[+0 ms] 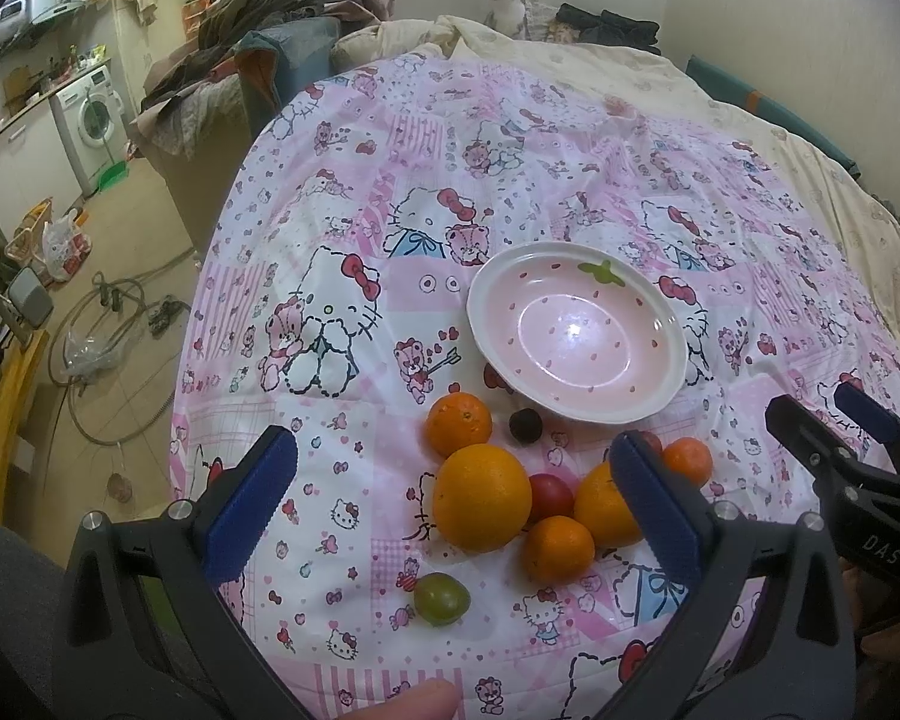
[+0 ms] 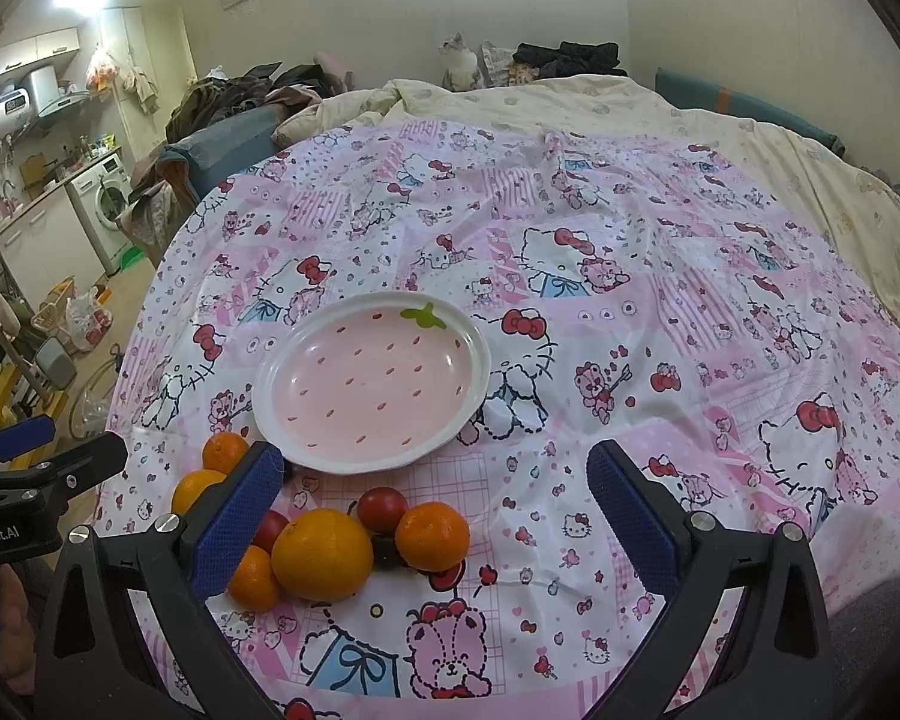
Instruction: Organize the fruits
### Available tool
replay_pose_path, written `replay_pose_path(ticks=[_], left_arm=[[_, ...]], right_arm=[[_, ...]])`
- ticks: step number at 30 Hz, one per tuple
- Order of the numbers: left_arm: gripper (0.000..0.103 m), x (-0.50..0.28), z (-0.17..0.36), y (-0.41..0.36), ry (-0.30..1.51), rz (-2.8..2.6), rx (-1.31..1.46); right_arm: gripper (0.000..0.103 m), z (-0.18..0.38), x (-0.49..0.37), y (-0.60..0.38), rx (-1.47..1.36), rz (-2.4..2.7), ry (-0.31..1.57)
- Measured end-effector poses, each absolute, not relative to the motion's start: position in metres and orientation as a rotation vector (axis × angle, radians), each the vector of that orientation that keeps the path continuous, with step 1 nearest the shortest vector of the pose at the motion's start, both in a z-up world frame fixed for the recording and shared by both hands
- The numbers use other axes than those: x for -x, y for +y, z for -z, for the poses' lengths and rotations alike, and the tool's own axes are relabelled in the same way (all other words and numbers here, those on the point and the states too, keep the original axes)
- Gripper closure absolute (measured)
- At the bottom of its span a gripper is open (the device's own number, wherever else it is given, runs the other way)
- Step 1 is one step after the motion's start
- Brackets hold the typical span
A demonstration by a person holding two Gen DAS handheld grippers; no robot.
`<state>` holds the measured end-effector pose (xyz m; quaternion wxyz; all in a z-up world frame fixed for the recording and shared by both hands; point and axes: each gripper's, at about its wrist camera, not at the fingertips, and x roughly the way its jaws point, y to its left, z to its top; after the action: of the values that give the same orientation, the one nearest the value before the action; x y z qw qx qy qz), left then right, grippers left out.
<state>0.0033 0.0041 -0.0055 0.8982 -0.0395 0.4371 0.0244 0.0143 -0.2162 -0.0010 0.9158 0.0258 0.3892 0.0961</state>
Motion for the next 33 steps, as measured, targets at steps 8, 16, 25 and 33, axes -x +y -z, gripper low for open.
replay_pose_path(ticks=[8, 16, 25, 33], left_arm=[[0.000, -0.0030, 0.0042, 0.0043, 0.903, -0.051, 0.083], [0.000, -0.0028, 0.0047, 0.0046, 0.906, -0.050, 0.084], [0.000, -0.0025, 0.0050, 0.0047, 0.905, -0.049, 0.083], [0.000, -0.0029, 0.0087, 0.0059, 0.918, -0.054, 0.089]], right_arm=[[0.000, 0.0008, -0.0144, -0.2166, -0.053, -0.196, 0.800], [0.000, 0.0009, -0.0142, -0.2169, -0.052, -0.198, 0.801], [0.000, 0.0013, -0.0145, -0.2167, -0.054, -0.196, 0.802], [0.000, 0.0021, -0.0142, -0.2166, -0.058, -0.196, 0.804]])
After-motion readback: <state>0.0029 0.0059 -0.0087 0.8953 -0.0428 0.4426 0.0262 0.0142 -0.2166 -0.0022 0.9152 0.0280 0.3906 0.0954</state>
